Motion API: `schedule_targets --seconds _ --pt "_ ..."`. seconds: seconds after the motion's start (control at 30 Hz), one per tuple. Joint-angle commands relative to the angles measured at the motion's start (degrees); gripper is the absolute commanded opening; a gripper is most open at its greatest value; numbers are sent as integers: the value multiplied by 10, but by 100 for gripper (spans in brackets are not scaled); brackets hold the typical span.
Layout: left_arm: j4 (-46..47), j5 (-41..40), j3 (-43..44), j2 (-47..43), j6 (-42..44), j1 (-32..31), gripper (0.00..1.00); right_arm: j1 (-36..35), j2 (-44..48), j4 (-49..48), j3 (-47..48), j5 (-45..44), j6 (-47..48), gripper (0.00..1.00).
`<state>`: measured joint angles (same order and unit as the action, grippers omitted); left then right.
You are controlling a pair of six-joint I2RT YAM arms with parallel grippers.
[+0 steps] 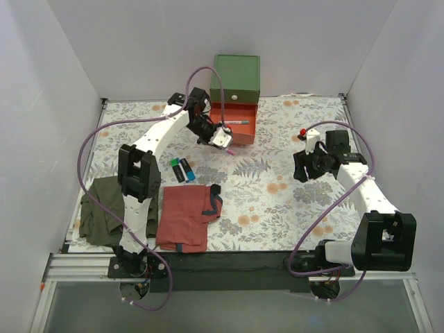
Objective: Sort the stationery into containers
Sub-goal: Pick up the pen from the center of the board, then place the pen in the drawer.
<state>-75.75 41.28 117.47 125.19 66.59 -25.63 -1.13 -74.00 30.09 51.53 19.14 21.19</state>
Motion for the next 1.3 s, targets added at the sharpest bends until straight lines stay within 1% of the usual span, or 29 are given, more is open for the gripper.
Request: schedule_targets --seconds 0.0,0.1,0.13,0.17,0.3,0.43,0.47,0.5,0.53,0.57,0.6,0.63,0.73,0.77,0.8,0.83,0.87,0.9,0.93,0.97,1.0,1.03,1.07,1.1,1.13,1.17,1.2,1.23,1.27 --pt "105 78 44 -76 -133 -6 0 3 16 -7 -5 16 3 67" --pt "167 79 45 -82 -199 -8 0 3 18 -9 -6 20 2 67" --pt "203 69 49 -79 -208 -9 0 3 18 -10 -6 20 1 67" --pt "215 63 51 -74 -216 -10 0 3 20 -12 -7 20 0 67" --pt "269 25 80 -15 -252 -14 0 3 20 -13 -6 20 -4 67" --pt "288 4 127 44 -261 -14 0 3 22 -13 -6 15 -5 67" --pt "294 0 131 51 -264 -14 0 2 23 -13 -6 14 -5 67" --pt "316 -1 133 59 -273 -15 3 3 24 -13 -6 13 -5 67" --pt "330 -2 131 62 -292 -16 15 3 24 -13 -8 13 -5 67" --pt "342 -6 122 61 -294 -18 24 3 25 -13 -8 11 -6 67" --pt "357 -9 114 59 -293 -19 30 3 25 -13 -8 10 -6 67" --pt "365 -11 107 47 -299 -19 37 3 25 -13 -9 9 -6 67" --pt "374 -33 90 21 -309 -18 42 3 25 -13 -10 5 -5 67" --pt "374 -39 91 15 -320 -15 46 4 24 -13 -11 6 -5 67" --pt "374 -47 89 5 -331 -13 56 3 24 -14 -12 6 -5 67" --pt "379 -50 83 -5 -340 -8 75 4 24 -16 -13 8 -5 67" --pt "394 -57 71 -40 -385 -1 78 4 24 -17 -14 8 -5 67" --pt "455 -66 20 -62 -412 4 78 3 24 -20 -16 9 -6 67" --pt "485 -86 -10 -84 -434 9 77 4 23 -20 -17 9 -6 67" --pt "514 -99 -40 -134 -455 21 75 3 24 -20 -17 9 -7 67" --pt "569 -116 -109 -156 -492 29 72 4 23 -20 -19 9 -7 67" --pt "590 -151 -136 -178 -513 36 67 3 22 -20 -20 10 -8 67" --pt "602 -160 -165 -196 -528 55 62 4 22 -20 -20 9 -8 67" --pt "614 -167 -191 -225 -564 67 43 4 21 -20 -20 10 -8 67" --pt "620 -172 -238 -236 -587 81 32 4 19 -20 -20 11 -8 67" --pt "620 -172 -259 -245 -605 114 26 4 18 -21 -21 13 -9 67" --pt "612 -166 -278 -253 -618 131 16 4 17 -22 -20 15 -9 67" --pt "598 -159 -314 -253 -610 147 0 4 12 -24 -20 17 -11 67" --pt "574 -153 -326 -248 -584 168 0 4 11 -24 -20 20 -12 67"
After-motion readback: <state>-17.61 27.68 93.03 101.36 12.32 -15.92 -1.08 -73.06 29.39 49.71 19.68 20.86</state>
